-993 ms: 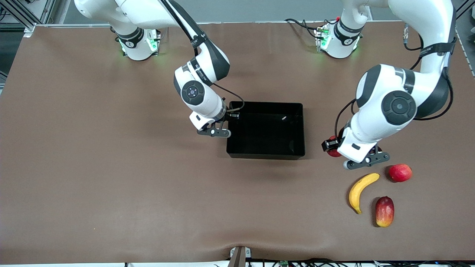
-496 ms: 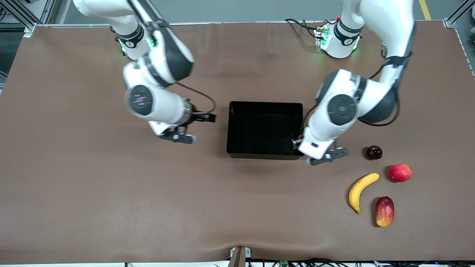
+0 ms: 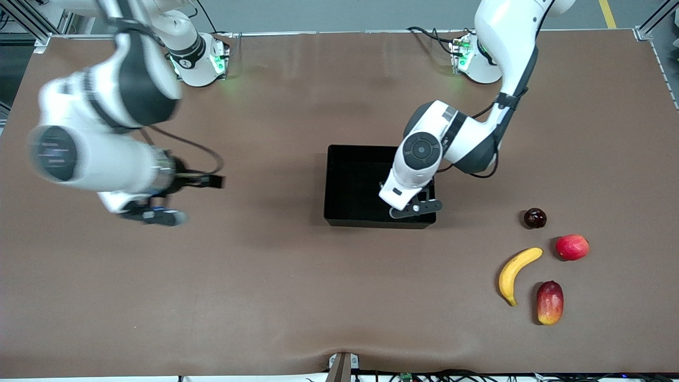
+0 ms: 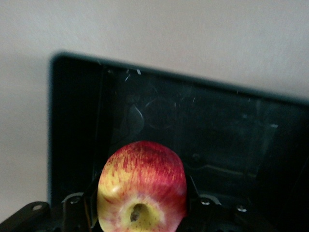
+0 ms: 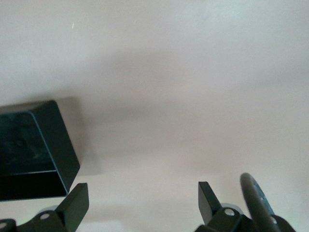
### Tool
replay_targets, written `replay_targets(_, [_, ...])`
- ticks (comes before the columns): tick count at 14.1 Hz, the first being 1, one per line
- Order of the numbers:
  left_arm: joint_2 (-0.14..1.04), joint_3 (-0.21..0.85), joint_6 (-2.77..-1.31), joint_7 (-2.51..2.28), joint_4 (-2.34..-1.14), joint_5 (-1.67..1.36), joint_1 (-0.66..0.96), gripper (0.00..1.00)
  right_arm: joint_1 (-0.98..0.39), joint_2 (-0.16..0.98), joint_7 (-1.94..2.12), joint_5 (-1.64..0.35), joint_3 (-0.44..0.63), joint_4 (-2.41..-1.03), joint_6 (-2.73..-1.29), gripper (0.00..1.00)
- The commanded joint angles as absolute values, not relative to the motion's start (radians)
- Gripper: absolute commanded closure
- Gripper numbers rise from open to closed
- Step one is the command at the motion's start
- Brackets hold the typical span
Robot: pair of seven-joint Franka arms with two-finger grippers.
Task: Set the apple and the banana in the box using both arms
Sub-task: 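Move the left gripper's apple over the box while the right gripper withdraws, then open the left gripper to drop the apple into the box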
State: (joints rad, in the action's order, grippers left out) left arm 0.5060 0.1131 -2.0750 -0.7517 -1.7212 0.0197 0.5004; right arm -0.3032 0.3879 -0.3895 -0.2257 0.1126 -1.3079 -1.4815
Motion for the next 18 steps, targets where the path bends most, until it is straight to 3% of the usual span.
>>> replay_targets(1, [0.459,0.127,-2.15,-0.74,-1.839,0.017,0.5,1.0,-0.223,0.403,-0.357,-0.233,0.089,-1.215,-1.441,0.0])
replay_targets(4, [0.459,0.143,-2.204,-0.735,-1.893,0.021,0.502,1.0,-0.181,0.37,-0.313,-0.216,0.097,-1.209,-1.41,0.0])
replay_targets(6, [0.462,0.146,-2.214,-0.733,-1.919,0.021,0.503,1.0,-0.108,0.356,-0.174,-0.212,0.092,-1.21,-1.289,0.0])
replay_targets(10, [0.469,0.146,-2.223,-0.733,-1.953,0.02,0.506,1.0,-0.023,0.316,-0.071,-0.181,0.095,-1.253,-1.192,0.0])
replay_targets(15, [0.491,0.147,-2.218,-0.716,-1.95,0.018,0.503,1.0,-0.006,0.183,0.014,-0.068,0.095,-1.428,-1.261,0.0])
replay_targets(16, [0.491,0.147,-2.217,-0.721,-1.942,0.017,0.503,0.66,-0.008,0.178,0.0,-0.005,0.092,-1.421,-1.235,0.0])
replay_targets(17, [0.486,0.146,-2.215,-0.722,-1.941,0.017,0.508,0.01,-0.012,0.179,-0.005,0.03,0.087,-1.416,-1.23,0.0])
replay_targets(18, [0.477,0.146,-2.212,-0.718,-1.939,0.017,0.506,0.0,-0.014,0.179,-0.008,0.015,0.081,-1.405,-1.244,0.0])
